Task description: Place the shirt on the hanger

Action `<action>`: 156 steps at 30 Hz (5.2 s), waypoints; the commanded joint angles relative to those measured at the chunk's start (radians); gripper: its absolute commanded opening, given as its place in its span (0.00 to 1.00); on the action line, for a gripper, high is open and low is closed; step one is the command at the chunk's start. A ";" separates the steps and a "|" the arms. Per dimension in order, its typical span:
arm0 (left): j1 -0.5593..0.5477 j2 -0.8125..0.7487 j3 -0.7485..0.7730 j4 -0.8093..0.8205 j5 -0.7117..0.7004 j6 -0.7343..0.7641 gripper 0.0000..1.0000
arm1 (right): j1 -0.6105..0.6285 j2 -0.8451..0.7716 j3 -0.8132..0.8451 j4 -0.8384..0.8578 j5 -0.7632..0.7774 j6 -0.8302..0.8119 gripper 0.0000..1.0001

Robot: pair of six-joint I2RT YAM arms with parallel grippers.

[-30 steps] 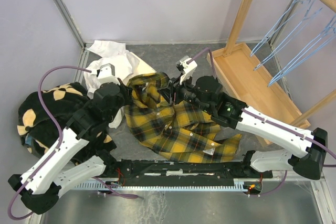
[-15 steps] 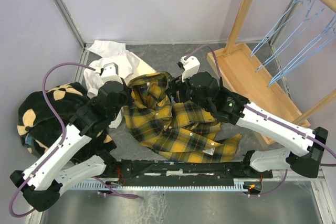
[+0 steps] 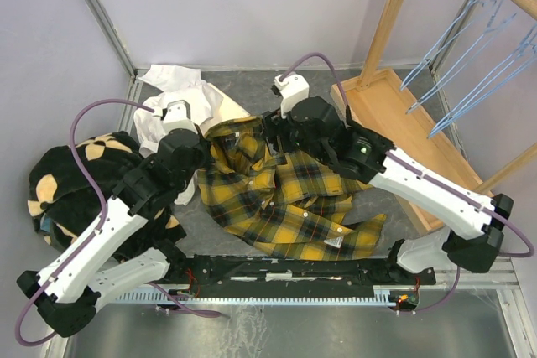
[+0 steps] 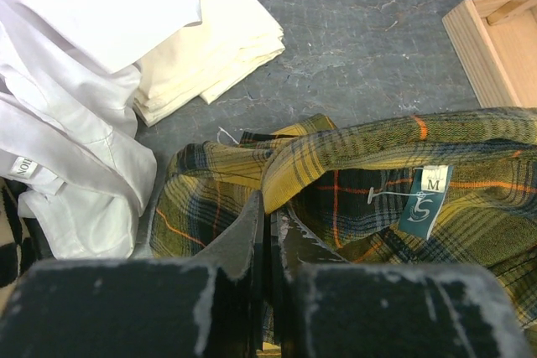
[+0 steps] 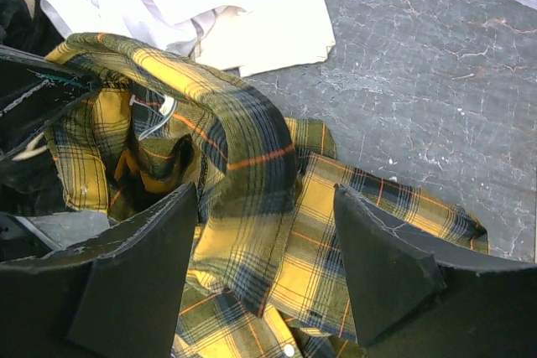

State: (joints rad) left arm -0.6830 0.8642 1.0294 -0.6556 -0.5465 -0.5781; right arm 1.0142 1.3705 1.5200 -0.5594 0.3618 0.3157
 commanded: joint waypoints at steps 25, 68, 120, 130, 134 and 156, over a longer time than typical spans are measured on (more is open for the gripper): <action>-0.001 -0.020 0.068 0.108 0.067 0.076 0.03 | 0.001 0.034 0.035 0.107 -0.034 -0.137 0.00; -0.003 0.307 1.177 0.116 0.139 0.560 0.03 | 0.001 0.119 0.856 0.252 -0.189 -0.500 0.00; -0.003 -0.186 -0.099 -0.126 0.098 -0.026 0.81 | -0.004 -0.261 -0.414 -0.161 0.033 0.213 0.95; -0.002 -0.179 0.027 -0.153 0.059 0.065 0.87 | -0.005 -0.295 -0.426 -0.213 0.145 0.237 0.97; -0.002 -0.155 0.078 -0.135 0.042 0.111 0.87 | -0.005 -0.324 -0.432 -0.265 0.187 0.214 0.94; -0.003 -0.097 0.085 -0.074 0.117 0.128 0.86 | -0.204 -0.071 -0.143 -0.328 0.243 0.024 0.84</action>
State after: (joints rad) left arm -0.6895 0.7643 1.1194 -0.7757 -0.4519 -0.4629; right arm 0.8818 1.2304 1.2976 -0.9180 0.6079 0.4110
